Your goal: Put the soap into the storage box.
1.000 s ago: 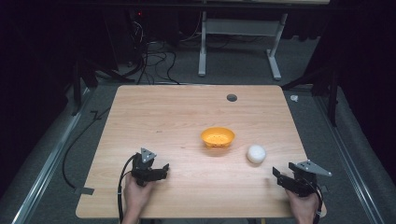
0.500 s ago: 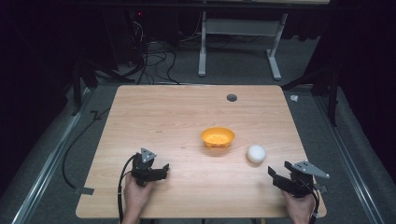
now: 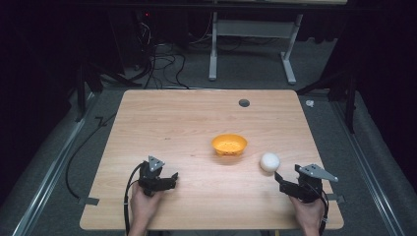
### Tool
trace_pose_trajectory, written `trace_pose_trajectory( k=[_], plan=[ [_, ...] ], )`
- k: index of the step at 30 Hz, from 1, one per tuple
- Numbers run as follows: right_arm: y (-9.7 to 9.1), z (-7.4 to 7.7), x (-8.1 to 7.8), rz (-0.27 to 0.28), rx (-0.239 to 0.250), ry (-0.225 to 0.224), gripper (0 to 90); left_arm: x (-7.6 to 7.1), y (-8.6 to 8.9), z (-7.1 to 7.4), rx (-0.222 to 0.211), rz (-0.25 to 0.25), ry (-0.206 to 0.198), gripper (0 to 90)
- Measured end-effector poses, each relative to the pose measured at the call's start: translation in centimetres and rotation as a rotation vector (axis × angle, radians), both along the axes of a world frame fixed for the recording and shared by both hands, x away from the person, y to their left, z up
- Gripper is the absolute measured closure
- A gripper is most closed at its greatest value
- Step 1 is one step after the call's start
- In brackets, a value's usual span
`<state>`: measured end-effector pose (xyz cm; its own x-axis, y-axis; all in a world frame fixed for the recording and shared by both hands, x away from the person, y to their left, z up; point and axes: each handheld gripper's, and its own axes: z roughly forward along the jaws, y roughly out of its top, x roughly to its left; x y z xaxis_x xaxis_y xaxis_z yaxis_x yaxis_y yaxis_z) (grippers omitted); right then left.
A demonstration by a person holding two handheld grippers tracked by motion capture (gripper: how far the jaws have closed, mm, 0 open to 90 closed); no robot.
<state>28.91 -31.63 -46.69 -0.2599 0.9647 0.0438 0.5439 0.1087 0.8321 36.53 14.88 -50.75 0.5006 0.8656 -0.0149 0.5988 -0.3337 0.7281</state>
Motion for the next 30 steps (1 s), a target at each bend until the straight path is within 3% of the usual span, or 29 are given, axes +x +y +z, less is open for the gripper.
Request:
trace_pose_trajectory(
  k=[19,30],
  plan=[
    [2.6,0.3,4.1,0.071,-0.053,0.045,13.8,0.0,0.0,0.0,-0.002,0.001,0.001,15.2],
    [3.2,-0.3,6.1,0.051,-0.070,0.092,13.6,0.0,0.0,0.0,-0.001,-0.002,0.002,15.2]
  ],
)
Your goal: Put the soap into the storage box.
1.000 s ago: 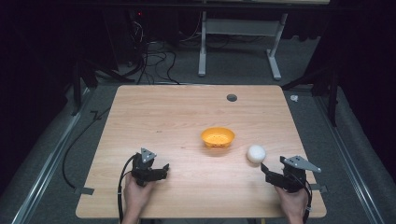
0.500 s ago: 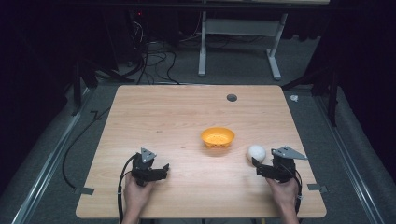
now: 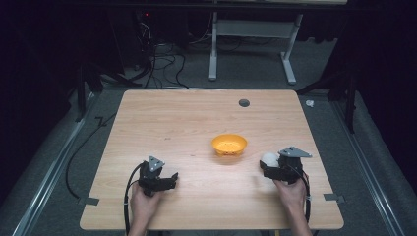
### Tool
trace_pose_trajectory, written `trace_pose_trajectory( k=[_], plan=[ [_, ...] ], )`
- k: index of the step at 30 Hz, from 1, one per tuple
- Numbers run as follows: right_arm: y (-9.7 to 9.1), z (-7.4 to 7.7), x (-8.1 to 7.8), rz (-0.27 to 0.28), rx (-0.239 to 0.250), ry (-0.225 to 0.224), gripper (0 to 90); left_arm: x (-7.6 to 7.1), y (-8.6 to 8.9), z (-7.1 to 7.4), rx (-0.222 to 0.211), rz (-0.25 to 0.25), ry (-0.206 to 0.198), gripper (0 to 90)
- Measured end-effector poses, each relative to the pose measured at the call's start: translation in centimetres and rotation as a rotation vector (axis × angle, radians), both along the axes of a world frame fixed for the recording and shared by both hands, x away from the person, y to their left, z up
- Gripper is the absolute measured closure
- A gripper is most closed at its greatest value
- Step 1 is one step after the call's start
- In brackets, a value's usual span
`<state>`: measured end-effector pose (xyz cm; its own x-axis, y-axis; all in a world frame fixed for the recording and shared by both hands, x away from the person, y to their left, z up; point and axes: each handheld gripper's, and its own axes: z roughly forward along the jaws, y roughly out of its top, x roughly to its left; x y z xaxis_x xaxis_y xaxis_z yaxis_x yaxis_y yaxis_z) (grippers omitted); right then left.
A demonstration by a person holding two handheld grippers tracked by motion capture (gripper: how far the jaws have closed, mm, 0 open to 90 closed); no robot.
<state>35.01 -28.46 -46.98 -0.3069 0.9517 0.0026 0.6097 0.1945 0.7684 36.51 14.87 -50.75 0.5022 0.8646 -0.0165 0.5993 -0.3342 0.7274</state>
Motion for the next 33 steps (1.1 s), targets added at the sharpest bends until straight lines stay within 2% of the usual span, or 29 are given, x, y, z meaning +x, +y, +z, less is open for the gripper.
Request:
trace_pose_trajectory(
  k=[11,22,25,28,33],
  plan=[
    [0.4,-0.9,1.5,-0.014,-0.041,0.062,13.5,0.0,0.0,0.0,0.000,0.000,0.000,15.2],
    [0.5,-1.6,2.1,-0.025,-0.062,0.095,13.9,0.0,0.0,0.0,0.000,-0.001,0.000,15.3],
    [0.4,-1.8,2.2,-0.024,-0.052,0.108,14.5,0.0,0.0,0.0,0.000,0.000,0.000,15.2],
    [0.4,-2.0,2.3,-0.019,-0.048,0.126,17.0,0.0,0.0,0.0,0.000,0.000,0.000,15.3],
    [0.2,-2.1,2.3,-0.019,-0.050,0.129,22.5,0.0,0.0,0.0,0.000,-0.001,0.000,15.3]
  ],
)
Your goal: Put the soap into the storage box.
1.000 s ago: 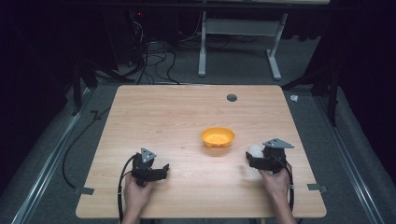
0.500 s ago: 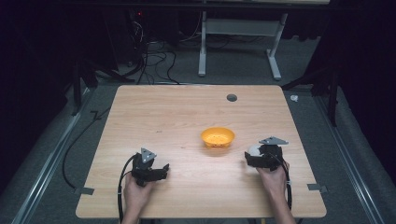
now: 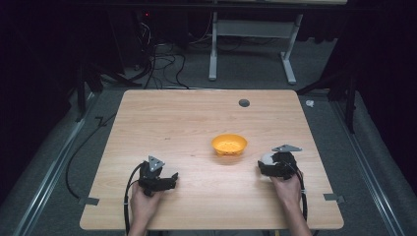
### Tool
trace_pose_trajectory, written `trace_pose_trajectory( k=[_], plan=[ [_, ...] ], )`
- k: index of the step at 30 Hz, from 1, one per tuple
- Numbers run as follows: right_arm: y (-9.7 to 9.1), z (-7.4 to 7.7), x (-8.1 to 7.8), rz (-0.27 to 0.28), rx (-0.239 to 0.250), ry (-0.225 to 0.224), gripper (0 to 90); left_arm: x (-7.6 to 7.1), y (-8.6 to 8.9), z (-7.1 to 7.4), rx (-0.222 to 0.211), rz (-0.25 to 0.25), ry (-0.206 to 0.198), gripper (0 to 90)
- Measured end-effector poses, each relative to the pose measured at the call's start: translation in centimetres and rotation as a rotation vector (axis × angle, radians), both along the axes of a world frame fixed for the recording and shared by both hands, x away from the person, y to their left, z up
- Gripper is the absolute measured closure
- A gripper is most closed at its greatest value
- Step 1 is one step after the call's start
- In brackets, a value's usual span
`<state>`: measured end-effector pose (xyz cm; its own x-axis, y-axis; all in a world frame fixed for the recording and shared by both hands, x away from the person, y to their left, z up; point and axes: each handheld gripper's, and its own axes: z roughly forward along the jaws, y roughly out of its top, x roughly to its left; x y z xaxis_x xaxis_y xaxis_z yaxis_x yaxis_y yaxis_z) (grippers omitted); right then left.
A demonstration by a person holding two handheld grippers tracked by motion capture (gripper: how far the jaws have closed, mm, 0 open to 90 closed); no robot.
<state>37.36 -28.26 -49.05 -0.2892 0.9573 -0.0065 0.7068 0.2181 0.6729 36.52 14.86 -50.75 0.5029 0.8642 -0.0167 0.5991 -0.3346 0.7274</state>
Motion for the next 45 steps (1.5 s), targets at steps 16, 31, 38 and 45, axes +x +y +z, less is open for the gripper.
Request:
trace_pose_trajectory(
  k=[16,31,38,45],
  plan=[
    [0.1,0.2,-0.3,0.030,0.011,0.007,23.3,0.0,0.0,0.0,0.000,0.000,0.000,15.3],
    [0.8,2.8,-1.4,0.094,0.066,-0.056,23.5,0.0,0.0,0.0,0.001,0.000,0.002,15.3],
    [1.2,3.9,-1.6,0.111,0.080,-0.061,23.5,0.0,0.0,0.0,0.001,0.000,0.002,15.3],
    [2.4,5.0,-1.3,0.147,0.092,-0.072,23.5,0.0,0.0,0.0,0.000,0.000,0.000,15.3]
  ],
)
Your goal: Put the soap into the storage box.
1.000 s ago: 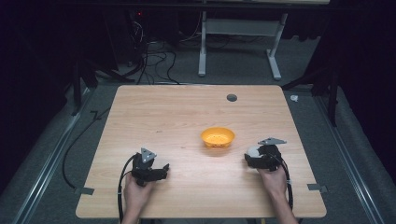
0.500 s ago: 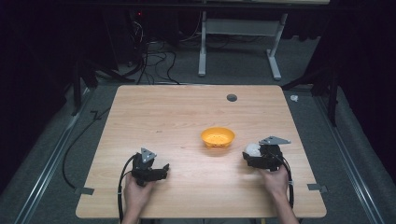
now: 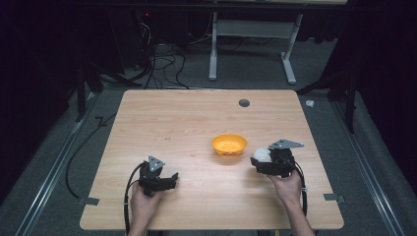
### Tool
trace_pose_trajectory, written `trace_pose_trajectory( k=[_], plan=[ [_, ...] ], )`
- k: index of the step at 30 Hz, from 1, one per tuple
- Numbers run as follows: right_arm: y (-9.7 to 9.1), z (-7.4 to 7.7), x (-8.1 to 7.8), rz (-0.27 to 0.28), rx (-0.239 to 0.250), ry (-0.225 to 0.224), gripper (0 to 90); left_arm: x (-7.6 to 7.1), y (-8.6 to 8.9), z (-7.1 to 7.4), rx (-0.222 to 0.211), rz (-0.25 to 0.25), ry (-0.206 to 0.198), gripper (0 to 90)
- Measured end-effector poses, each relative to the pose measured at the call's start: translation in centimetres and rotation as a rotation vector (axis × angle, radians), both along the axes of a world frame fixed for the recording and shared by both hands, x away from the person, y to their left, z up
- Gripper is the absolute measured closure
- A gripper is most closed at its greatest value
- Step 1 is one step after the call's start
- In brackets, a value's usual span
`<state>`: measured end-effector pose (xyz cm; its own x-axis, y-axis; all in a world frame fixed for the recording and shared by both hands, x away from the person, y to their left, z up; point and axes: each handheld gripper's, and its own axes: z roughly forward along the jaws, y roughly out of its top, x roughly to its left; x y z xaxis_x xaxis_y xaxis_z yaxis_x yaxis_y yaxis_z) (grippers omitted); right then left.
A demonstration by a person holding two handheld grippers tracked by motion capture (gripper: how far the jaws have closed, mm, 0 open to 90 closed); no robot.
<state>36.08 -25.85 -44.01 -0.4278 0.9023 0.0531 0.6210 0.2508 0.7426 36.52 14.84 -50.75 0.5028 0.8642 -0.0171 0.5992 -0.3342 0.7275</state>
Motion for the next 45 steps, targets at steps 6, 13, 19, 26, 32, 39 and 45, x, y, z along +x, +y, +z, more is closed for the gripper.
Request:
trace_pose_trajectory(
  k=[6,13,19,26,32,39,45],
  plan=[
    [1.1,1.1,0.3,0.034,0.000,-0.013,23.5,0.0,0.0,0.0,-0.001,-0.001,0.000,15.4],
    [1.6,1.8,1.0,0.057,0.008,-0.016,23.5,0.0,0.0,0.0,-0.002,-0.001,0.000,15.5],
    [2.1,3.0,1.6,0.071,0.018,-0.044,23.5,0.0,0.0,0.0,-0.002,-0.001,0.001,15.5],
    [2.9,3.6,2.3,0.092,0.015,-0.046,23.5,0.0,0.0,0.0,-0.001,-0.001,0.000,15.5],
    [3.9,3.7,3.1,0.117,0.027,-0.037,23.5,0.0,0.0,0.0,-0.001,-0.001,0.000,15.6],
    [4.9,3.7,4.0,0.140,0.040,-0.024,23.5,0.0,0.0,0.0,-0.001,-0.001,0.000,15.6],
    [5.4,3.7,4.5,0.146,0.030,-0.023,23.5,0.0,0.0,0.0,-0.002,-0.001,0.000,15.6]
  ],
)
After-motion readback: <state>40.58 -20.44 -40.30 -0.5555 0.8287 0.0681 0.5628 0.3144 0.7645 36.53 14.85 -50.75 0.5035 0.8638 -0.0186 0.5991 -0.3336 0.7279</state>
